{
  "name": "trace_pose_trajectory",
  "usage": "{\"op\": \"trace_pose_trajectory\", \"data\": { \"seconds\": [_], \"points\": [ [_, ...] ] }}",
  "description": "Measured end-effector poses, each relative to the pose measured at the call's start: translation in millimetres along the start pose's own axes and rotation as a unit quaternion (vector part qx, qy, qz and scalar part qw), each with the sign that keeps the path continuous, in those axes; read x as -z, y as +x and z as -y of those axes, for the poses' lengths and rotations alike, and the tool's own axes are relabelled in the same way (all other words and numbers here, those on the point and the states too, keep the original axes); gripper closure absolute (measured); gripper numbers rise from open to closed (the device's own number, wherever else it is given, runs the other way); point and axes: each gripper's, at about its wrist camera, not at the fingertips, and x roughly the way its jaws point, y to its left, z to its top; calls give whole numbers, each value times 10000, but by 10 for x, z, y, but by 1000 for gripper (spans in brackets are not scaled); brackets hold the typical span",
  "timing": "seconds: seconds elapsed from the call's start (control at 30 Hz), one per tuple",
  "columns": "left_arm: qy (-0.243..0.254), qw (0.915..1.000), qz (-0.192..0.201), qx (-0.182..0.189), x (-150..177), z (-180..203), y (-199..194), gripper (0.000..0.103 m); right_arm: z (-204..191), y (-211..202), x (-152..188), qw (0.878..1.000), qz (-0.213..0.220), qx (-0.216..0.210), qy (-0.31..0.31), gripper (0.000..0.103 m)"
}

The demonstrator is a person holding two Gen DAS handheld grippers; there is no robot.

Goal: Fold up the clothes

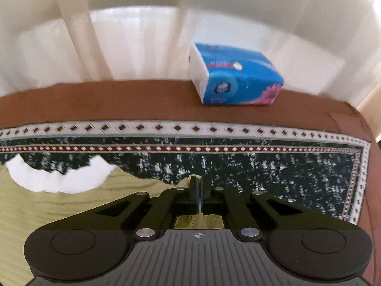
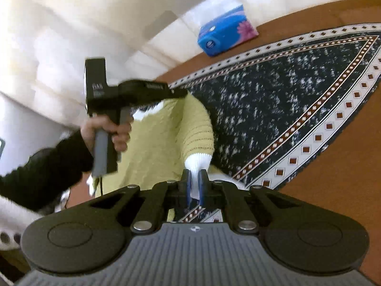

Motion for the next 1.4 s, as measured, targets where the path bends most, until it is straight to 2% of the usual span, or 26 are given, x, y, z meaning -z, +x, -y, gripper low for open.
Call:
{"op": "trace_pose_trajectory", "data": {
  "seconds": [0.03,0.1,0.17,0.23,0.27,0.3,0.33,0.37,0.5,0.73,0.8,0.83,0.97,1.1,1.33,1.4],
  "points": [
    [31,10000,-55,-32,15,12,57,103,32,31,-19,9995,97,305,16,95],
    [62,10000,44,-12,25,26,60,80,105,99,-51,9952,286,937,53,91],
    [-83,9998,63,155,3,-13,-8,73,171,151,-76,9884,428,1457,76,90],
    [-241,9992,148,272,-26,-74,-129,64,167,100,-56,9885,489,1429,-40,89],
    [-317,9987,216,326,-40,-113,-214,62,138,69,-27,9896,486,1347,-139,85],
    [-356,9981,296,406,-43,-154,-318,60,100,39,9,9906,471,1257,-252,79],
    [-305,9979,340,470,-27,-174,-409,59,59,23,49,9906,432,1238,-396,65],
    [-147,9981,337,500,24,-178,-500,59,25,21,97,9899,378,1250,-545,59],
    [461,9969,265,579,265,-167,-839,56,5,180,198,9899,-29,1223,-714,59],
    [819,9949,-117,569,876,-181,-1108,53,-29,411,282,9851,-277,1365,-1013,63],
    [746,9954,-181,565,987,-210,-1147,53,-43,417,263,9838,-363,1395,-1070,85],
    [679,9959,-199,571,1027,-231,-1172,53,-38,410,248,9842,-413,1387,-1018,102],
    [455,9975,-105,526,1130,-346,-1348,48,-112,169,254,9901,-306,1124,-779,102],
    [204,9994,4,291,1248,-562,-1571,46,-169,-48,380,9947,-404,822,-473,102],
    [-454,9981,214,-354,1459,-1058,-1998,41,-90,132,656,9882,-1094,1012,-363,103],
    [-681,9953,333,-595,1529,-1240,-2170,38,-148,90,627,9882,-929,1113,-484,98]
  ]
}}
